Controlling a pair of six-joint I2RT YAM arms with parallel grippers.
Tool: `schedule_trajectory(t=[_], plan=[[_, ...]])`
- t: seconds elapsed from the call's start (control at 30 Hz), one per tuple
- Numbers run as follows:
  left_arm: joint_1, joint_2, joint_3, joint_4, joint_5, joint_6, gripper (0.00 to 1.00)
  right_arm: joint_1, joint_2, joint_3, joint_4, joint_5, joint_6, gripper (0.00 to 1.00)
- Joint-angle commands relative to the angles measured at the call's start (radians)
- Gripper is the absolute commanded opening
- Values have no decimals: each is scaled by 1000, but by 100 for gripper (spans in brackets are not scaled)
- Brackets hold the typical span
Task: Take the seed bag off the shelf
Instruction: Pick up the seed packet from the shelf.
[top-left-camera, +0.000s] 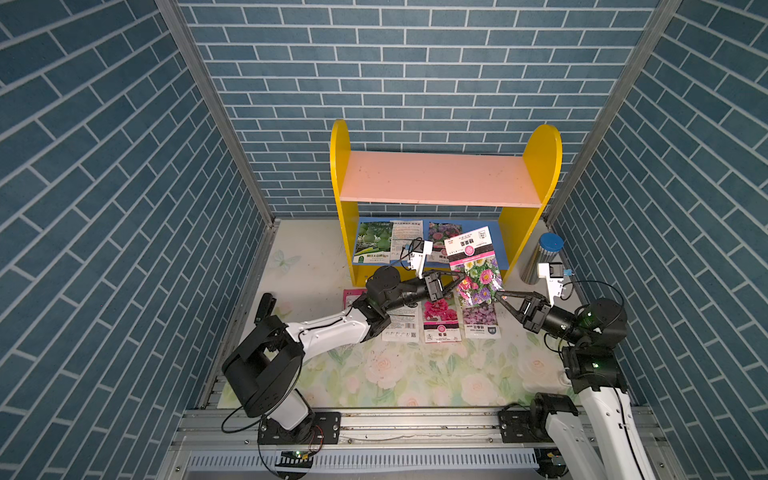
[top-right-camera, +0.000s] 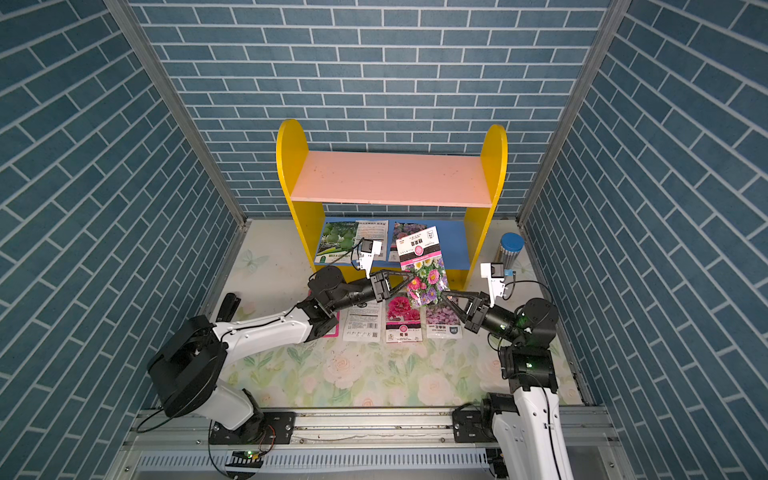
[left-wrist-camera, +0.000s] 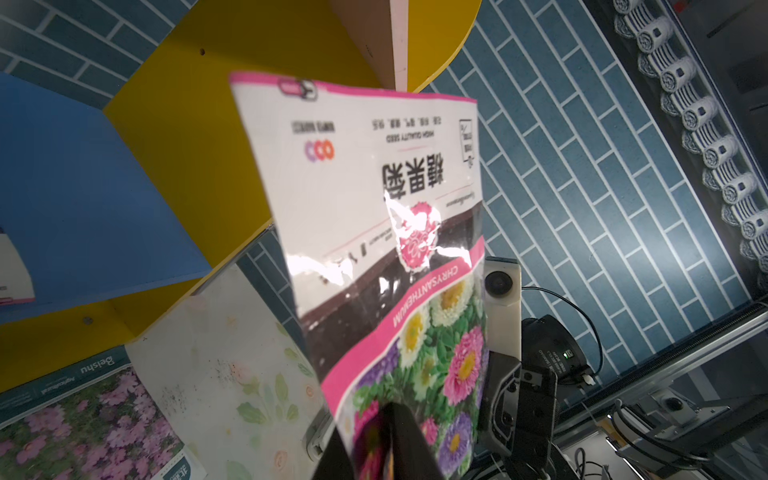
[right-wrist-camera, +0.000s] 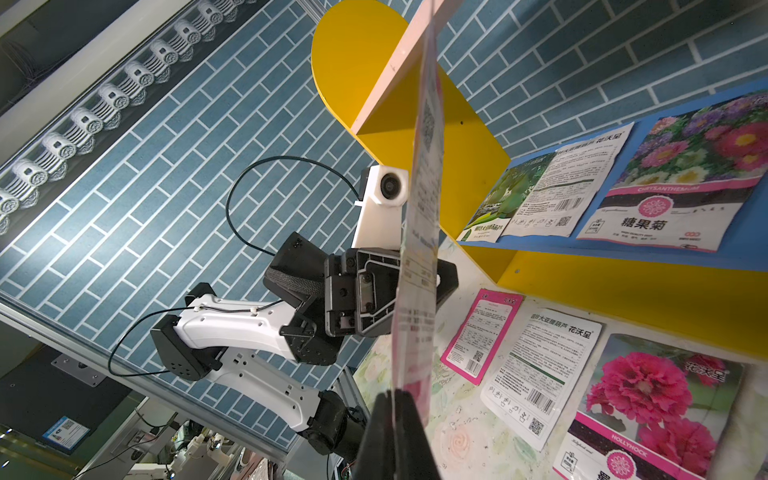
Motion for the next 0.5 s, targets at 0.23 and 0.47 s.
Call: schedule_trajectory(t=[0.23, 0.47], plan=[[-4, -55, 28, -108, 7, 65, 0, 4, 24, 97, -311, 57, -246, 39], [-19, -104, -13, -255, -23, 104, 0, 4, 110, 339, -848, 350, -602, 92]])
